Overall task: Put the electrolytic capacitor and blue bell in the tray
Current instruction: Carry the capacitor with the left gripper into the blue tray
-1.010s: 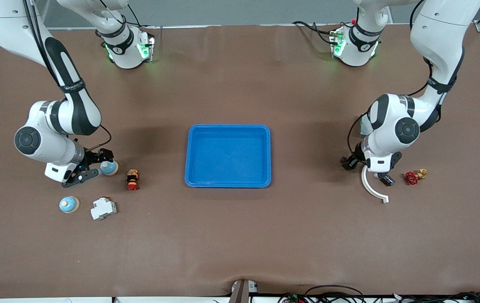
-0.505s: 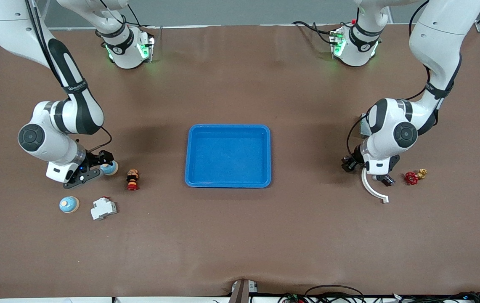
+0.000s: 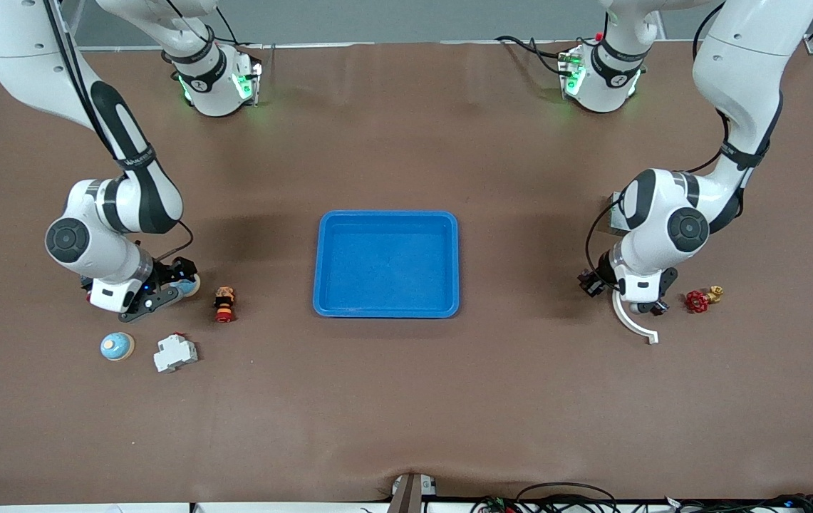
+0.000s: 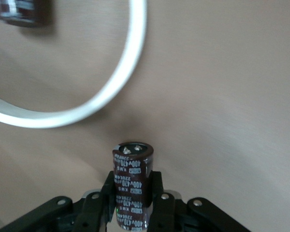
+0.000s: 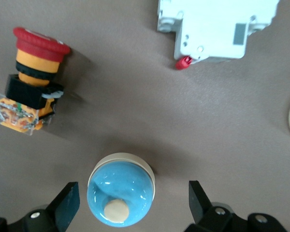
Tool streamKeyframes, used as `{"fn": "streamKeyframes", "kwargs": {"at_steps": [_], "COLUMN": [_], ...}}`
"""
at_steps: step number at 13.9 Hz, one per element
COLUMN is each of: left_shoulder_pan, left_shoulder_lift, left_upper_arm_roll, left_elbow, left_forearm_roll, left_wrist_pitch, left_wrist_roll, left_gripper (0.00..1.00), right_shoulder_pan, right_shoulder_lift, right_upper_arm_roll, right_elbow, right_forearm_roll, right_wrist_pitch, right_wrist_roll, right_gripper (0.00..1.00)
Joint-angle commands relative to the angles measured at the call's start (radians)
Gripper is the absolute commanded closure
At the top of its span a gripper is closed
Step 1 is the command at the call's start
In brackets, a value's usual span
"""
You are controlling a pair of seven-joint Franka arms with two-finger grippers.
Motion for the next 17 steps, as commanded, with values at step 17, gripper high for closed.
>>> {"fn": "streamKeyframes", "kwargs": {"at_steps": [17], "left_shoulder_pan": [-0.533], "left_shoulder_lift": [0.182], "left_upper_arm_roll": [-0.062], "left_elbow": [0.254], "left_forearm_roll": [-0.002], "left_wrist_pitch": [-0.011], "left_wrist_roll": [-0.569], "left_gripper": [0.99], "right_shoulder_pan": [-0.001], "right_shoulder_lift": [0.015], "right_upper_arm_roll": [0.004], "right_elbow": [-0.022], "right_forearm_roll": [-0.022], "right_wrist_pitch": [0.005], "right_wrist_roll": [-0.011], "right_gripper": [0.15]}}
